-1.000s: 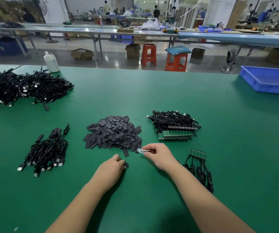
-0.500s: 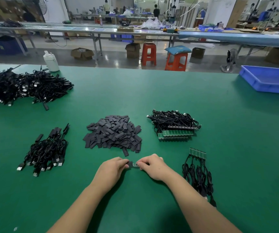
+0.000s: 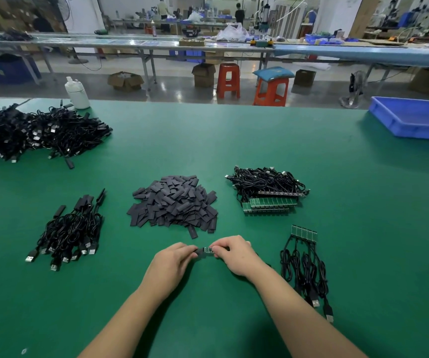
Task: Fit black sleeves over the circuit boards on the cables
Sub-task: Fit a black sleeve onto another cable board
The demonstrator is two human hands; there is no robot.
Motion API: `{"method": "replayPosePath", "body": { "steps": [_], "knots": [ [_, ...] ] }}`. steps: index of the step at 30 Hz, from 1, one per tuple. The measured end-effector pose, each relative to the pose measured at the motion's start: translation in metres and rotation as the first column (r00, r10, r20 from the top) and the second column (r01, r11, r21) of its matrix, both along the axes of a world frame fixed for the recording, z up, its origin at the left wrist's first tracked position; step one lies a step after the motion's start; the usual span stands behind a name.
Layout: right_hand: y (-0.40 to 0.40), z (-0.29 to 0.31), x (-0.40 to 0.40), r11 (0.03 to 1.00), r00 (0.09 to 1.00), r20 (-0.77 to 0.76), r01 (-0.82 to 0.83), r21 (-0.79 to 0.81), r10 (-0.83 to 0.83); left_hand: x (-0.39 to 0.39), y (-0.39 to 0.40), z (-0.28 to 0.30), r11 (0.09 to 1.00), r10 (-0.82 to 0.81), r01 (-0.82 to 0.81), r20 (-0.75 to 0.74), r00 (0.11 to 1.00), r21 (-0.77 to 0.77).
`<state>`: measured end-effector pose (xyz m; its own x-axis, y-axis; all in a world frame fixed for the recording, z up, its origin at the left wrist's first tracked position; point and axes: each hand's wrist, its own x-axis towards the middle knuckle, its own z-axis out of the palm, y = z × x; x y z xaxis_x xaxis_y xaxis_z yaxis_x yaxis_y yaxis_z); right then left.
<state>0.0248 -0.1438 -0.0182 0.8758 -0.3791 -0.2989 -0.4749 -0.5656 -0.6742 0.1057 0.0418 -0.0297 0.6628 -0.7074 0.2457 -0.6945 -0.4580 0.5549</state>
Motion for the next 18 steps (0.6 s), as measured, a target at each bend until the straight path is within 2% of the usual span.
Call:
{"method": "replayPosePath", "body": {
  "steps": [6, 15, 18],
  "knots": [
    [0.001, -0.0009, -0.001, 1.0, 1.0, 0.007, 0.019, 0.014, -0.019, -0.0012, -0.0023, 0.0, 1.0, 0.012, -0.012, 0.013, 1.0, 0.018],
    [0.0019, -0.0022, -0.0015, 0.999, 0.999, 0.001, 0.039, 0.018, -0.039, 0.0022, -0.0048, 0.0042, 0.989, -0.101, 0.082, 0.148, 0.984, 0.127],
    [0.0024, -0.0021, -0.0016, 0.998, 0.999, 0.001, 0.049, 0.031, -0.049, 0.0035, -0.0058, 0.0045, 0.985, -0.123, 0.103, 0.146, 0.982, 0.142]
  ]
}}
